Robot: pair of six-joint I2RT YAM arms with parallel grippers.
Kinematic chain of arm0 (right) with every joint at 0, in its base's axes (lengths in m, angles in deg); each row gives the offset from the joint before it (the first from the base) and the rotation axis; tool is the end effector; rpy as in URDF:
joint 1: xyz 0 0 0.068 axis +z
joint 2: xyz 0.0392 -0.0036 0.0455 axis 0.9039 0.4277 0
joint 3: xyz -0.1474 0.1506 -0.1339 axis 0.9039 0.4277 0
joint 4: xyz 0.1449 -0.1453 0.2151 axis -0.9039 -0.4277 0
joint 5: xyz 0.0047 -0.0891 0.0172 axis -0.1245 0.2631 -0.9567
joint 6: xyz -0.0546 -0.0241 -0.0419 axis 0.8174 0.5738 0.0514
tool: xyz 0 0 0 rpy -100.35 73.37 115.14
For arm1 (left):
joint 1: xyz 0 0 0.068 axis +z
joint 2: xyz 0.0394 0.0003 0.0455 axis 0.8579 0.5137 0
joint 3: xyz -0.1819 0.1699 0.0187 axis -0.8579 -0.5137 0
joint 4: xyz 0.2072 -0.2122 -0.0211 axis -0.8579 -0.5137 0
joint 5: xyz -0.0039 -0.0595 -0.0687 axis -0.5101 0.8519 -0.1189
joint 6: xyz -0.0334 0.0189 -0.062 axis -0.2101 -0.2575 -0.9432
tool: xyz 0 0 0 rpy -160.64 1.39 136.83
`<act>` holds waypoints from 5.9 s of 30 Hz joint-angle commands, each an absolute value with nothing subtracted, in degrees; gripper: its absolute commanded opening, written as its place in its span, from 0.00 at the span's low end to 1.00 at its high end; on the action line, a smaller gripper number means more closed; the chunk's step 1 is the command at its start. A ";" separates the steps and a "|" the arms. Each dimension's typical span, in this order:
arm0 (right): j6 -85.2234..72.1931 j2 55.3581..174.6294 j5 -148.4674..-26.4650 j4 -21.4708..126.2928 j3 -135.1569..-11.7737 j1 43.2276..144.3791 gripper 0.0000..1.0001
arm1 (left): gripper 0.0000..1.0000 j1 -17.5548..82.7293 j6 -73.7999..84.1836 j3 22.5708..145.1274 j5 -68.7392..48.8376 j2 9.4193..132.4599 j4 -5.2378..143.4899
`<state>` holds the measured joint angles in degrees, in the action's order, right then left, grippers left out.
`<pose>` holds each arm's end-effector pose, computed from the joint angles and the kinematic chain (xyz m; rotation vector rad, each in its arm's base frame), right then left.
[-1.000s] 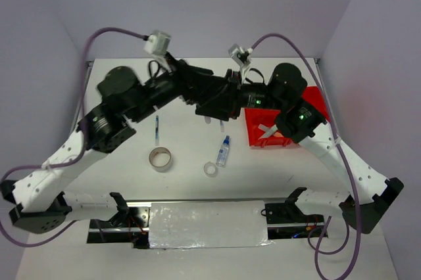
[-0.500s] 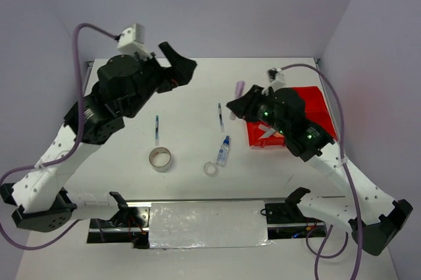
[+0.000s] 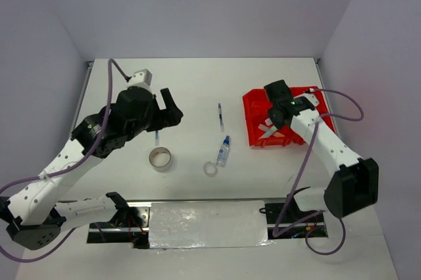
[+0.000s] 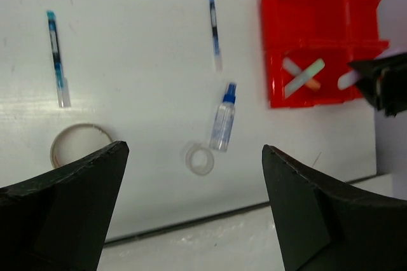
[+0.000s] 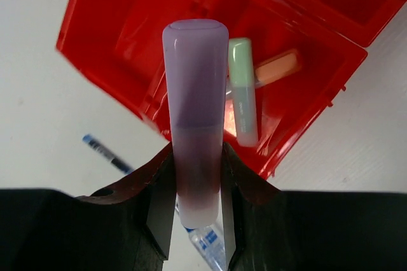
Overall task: Sort the stationery into containers
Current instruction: Place the pen in the storage box, then pick up the pen from the center of the board, then place the pen in the storage box, then pick up the pen from the center of the board.
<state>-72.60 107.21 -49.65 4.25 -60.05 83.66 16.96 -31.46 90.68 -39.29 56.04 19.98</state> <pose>0.2971 0.0700 0.2386 1.2479 2.0677 0.0150 0.2119 -0.1622 0.4066 -0.3397 2.0600 -0.6027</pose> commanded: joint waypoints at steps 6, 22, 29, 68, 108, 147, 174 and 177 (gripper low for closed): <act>-82.49 114.07 -46.16 -0.96 -63.58 81.03 0.08 | 0.99 17.25 -29.73 90.86 -33.50 55.21 16.23; -74.61 113.89 -51.26 6.16 -60.23 79.62 0.86 | 0.99 20.15 -29.02 94.38 -35.26 59.69 9.37; -47.91 111.87 -60.82 19.05 -65.33 83.46 0.74 | 0.99 26.20 -29.37 96.14 -35.35 63.03 6.38; -22.29 165.14 -73.13 6.95 -102.87 96.75 0.37 | 0.99 36.23 -13.82 99.75 -23.14 66.46 6.38; -73.88 135.43 -62.51 11.00 -80.98 69.86 0.07 | 0.99 39.13 -14.52 90.87 -25.41 58.64 14.55; -28.01 96.85 -111.82 10.39 -76.32 73.29 0.73 | 0.63 46.87 -13.11 83.31 -25.59 98.80 31.59; -27.83 92.62 -113.93 5.37 -77.73 73.29 0.73 | 0.00 46.61 -13.03 80.58 -20.34 97.34 39.50; -27.74 92.10 -114.71 6.95 -75.71 73.47 0.75 | 0.00 46.17 -12.50 81.46 -15.15 90.66 43.71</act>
<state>-28.63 93.59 -112.64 5.78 -76.85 73.43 46.62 -14.23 80.12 -21.98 98.91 36.87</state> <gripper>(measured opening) 0.740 0.203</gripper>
